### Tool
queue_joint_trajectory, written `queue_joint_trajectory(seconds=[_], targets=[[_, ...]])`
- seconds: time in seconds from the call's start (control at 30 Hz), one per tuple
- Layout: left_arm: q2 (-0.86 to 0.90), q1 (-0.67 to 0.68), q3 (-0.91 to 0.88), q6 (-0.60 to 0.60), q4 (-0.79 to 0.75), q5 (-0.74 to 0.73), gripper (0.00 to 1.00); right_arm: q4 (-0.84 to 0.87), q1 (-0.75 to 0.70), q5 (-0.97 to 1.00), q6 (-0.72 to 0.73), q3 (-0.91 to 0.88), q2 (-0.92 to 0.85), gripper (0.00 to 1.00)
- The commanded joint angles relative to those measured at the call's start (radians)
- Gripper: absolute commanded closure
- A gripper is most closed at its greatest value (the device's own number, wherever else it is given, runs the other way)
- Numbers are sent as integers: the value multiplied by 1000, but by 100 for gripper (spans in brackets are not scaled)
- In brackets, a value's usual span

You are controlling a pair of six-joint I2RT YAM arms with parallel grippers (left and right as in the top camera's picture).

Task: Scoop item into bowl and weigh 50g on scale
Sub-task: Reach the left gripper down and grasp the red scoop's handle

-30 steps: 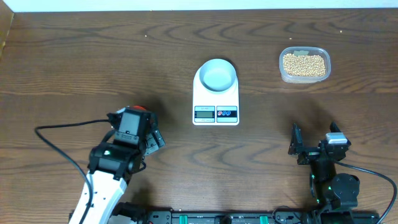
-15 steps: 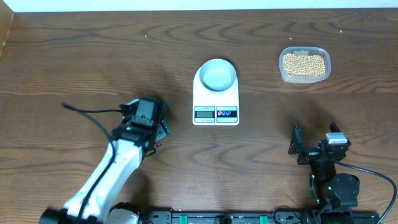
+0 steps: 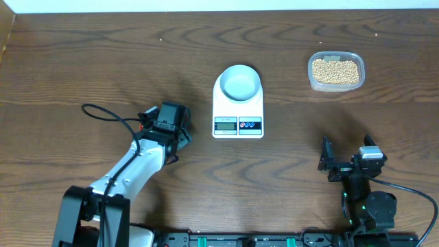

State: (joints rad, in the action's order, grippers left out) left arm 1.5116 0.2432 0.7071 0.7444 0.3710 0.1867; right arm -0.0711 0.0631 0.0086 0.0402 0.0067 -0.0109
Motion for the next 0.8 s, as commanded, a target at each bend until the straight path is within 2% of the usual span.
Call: queue_joint_trajectory(seconds=[0.0, 0.17, 0.3, 0.77], targets=[[16, -36, -2, 13, -3, 8, 21, -4, -3, 8, -12, -1, 6, 1], [16, -71, -2, 13, -17, 8, 29, -4, -3, 8, -12, -1, 6, 1], [16, -71, -2, 8, -36, 8, 41, -4, -3, 8, -12, -1, 6, 1], [19, -71, -2, -33, -41, 8, 55, -4, -3, 8, -12, -1, 6, 1]])
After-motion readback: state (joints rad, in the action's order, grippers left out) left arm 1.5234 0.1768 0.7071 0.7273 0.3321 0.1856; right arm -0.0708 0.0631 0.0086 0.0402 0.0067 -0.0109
